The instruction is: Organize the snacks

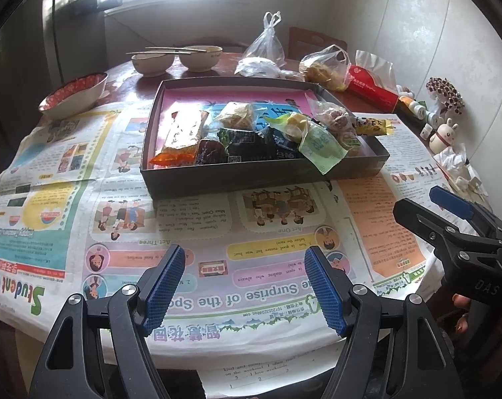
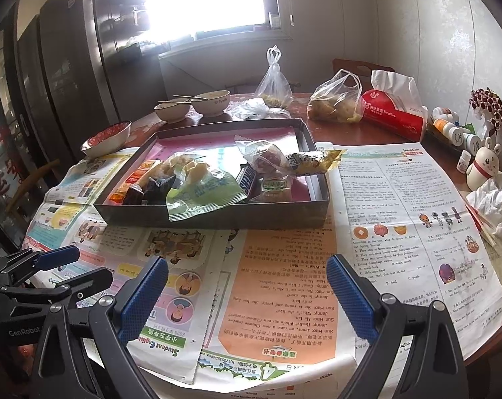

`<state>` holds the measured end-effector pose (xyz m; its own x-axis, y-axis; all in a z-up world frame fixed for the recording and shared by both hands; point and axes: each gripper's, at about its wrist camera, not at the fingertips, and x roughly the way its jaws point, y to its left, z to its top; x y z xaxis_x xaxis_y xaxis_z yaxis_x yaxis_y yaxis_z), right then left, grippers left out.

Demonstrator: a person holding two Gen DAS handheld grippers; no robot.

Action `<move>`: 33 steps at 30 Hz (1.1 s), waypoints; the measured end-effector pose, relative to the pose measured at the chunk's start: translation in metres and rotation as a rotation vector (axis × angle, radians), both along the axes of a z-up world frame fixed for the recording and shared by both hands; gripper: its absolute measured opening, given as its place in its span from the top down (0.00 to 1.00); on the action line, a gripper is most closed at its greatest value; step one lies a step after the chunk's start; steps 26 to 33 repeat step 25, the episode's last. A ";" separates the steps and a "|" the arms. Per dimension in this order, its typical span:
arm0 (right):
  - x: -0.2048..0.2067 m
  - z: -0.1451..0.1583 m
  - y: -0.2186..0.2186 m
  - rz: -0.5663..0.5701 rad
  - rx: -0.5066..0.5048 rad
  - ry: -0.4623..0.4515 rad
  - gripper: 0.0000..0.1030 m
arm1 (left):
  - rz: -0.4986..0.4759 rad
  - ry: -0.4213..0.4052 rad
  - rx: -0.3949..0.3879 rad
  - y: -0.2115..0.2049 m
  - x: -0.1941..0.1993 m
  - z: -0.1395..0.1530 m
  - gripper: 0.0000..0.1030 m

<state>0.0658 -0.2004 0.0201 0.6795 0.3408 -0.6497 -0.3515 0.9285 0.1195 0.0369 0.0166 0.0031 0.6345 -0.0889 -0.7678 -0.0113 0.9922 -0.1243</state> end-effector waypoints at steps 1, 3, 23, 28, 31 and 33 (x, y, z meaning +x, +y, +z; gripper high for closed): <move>0.000 0.000 0.000 0.000 0.001 0.001 0.06 | -0.001 -0.001 0.001 0.000 0.000 0.000 0.26; 0.000 0.000 0.000 0.000 0.002 0.002 0.06 | -0.003 -0.001 0.009 -0.002 -0.001 0.000 0.26; 0.036 -0.005 -0.037 -0.087 0.029 0.037 0.06 | 0.083 0.012 -0.005 0.030 0.020 -0.007 0.26; 0.045 -0.002 -0.048 -0.107 0.034 0.038 0.06 | 0.125 0.013 -0.001 0.048 0.026 -0.006 0.26; 0.045 -0.002 -0.048 -0.107 0.034 0.038 0.06 | 0.125 0.013 -0.001 0.048 0.026 -0.006 0.26; 0.045 -0.002 -0.048 -0.107 0.034 0.038 0.06 | 0.125 0.013 -0.001 0.048 0.026 -0.006 0.26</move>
